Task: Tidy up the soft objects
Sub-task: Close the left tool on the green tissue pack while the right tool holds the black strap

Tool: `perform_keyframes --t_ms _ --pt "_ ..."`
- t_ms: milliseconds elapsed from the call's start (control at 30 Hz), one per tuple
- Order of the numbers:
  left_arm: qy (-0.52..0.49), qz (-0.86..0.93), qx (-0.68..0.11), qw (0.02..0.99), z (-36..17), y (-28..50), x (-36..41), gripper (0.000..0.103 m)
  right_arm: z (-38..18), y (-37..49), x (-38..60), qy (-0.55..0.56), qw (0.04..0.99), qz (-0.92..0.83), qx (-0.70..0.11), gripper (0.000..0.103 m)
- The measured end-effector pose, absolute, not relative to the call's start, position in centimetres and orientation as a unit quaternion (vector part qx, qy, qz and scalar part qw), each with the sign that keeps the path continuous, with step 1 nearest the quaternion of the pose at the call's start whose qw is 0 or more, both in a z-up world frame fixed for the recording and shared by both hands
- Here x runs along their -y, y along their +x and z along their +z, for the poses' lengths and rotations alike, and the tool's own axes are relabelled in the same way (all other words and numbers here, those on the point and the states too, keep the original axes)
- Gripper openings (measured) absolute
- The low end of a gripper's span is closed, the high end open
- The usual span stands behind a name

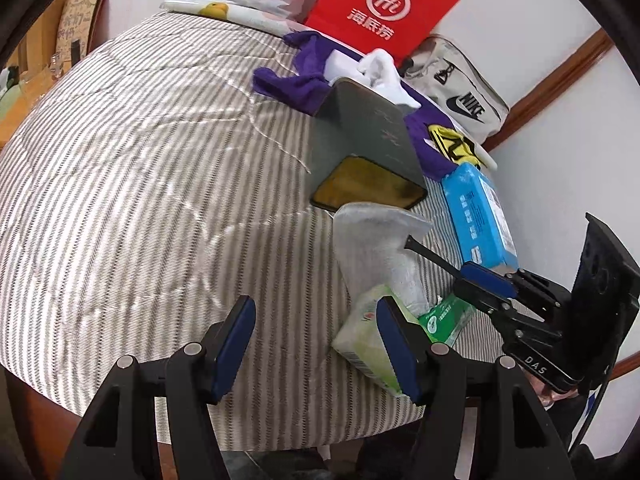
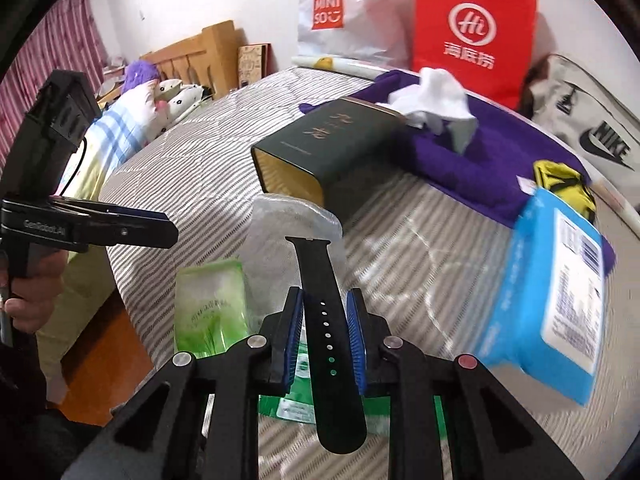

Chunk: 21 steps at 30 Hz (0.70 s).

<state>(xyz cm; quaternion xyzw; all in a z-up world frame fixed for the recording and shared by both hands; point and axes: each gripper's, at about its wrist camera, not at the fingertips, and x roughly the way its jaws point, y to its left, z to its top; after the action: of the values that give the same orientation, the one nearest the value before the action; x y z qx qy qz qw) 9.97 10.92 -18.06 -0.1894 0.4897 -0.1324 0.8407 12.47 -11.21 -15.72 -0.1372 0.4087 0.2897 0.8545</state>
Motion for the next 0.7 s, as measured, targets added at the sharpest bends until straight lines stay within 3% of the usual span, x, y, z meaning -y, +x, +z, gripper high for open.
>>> perform_keyframes --t_ms 700 --pt "-0.178 -0.159 -0.512 0.825 -18.4 9.7 -6.6 0.061 -18.5 7.8 20.3 -0.043 0.857 0.261 -0.443 0.021"
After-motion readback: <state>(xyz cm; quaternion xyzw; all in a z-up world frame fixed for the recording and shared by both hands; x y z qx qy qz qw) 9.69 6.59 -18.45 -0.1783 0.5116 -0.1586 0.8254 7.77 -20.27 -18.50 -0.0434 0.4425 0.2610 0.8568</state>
